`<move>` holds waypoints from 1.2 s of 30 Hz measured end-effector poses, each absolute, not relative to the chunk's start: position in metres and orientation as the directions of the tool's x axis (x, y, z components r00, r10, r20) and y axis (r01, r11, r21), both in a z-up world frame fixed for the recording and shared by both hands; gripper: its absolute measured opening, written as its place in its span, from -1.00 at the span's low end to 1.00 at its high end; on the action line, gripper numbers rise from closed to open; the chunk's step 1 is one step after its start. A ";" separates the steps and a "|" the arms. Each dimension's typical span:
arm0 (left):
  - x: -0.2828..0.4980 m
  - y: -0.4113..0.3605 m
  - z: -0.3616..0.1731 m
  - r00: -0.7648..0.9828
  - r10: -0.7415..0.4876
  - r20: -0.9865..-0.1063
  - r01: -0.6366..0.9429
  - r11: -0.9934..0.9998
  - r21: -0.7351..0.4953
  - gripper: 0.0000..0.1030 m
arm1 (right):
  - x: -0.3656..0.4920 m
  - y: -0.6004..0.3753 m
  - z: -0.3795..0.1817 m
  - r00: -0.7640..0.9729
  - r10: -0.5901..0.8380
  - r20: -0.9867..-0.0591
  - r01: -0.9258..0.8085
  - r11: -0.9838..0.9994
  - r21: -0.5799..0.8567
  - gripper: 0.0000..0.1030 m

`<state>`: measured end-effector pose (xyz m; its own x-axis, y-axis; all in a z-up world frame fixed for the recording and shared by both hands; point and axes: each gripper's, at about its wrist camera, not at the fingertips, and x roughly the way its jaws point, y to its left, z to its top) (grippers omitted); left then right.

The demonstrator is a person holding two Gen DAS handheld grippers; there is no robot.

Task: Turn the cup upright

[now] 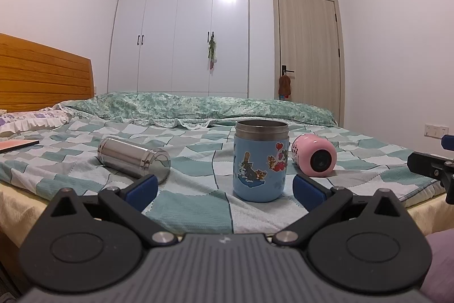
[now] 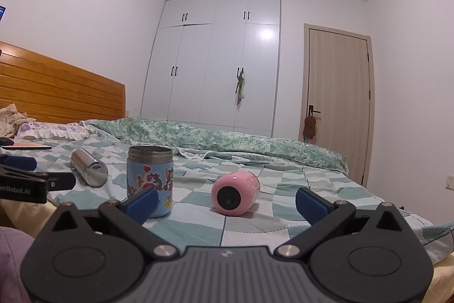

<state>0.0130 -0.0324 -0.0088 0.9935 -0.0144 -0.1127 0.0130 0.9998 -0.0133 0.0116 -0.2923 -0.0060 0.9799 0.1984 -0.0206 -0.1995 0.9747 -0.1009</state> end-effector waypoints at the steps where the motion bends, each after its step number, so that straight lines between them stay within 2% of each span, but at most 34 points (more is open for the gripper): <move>1: 0.013 -0.032 -0.009 0.994 -0.014 -0.112 0.013 1.000 -0.013 1.00 | 0.011 -0.292 -0.006 0.980 0.199 -0.020 -0.200 0.975 -0.101 1.00; 36: 0.010 -0.035 -0.008 0.995 -0.024 -0.098 0.023 1.000 -0.007 1.00 | 0.013 -0.289 -0.009 0.980 0.197 -0.025 -0.199 0.974 -0.109 1.00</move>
<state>0.0103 -0.0347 -0.0082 0.9949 -0.0236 -0.0981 0.0230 0.9997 -0.0072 0.0127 -0.2893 -0.0086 0.9800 0.1974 -0.0247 -0.1989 0.9739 -0.1094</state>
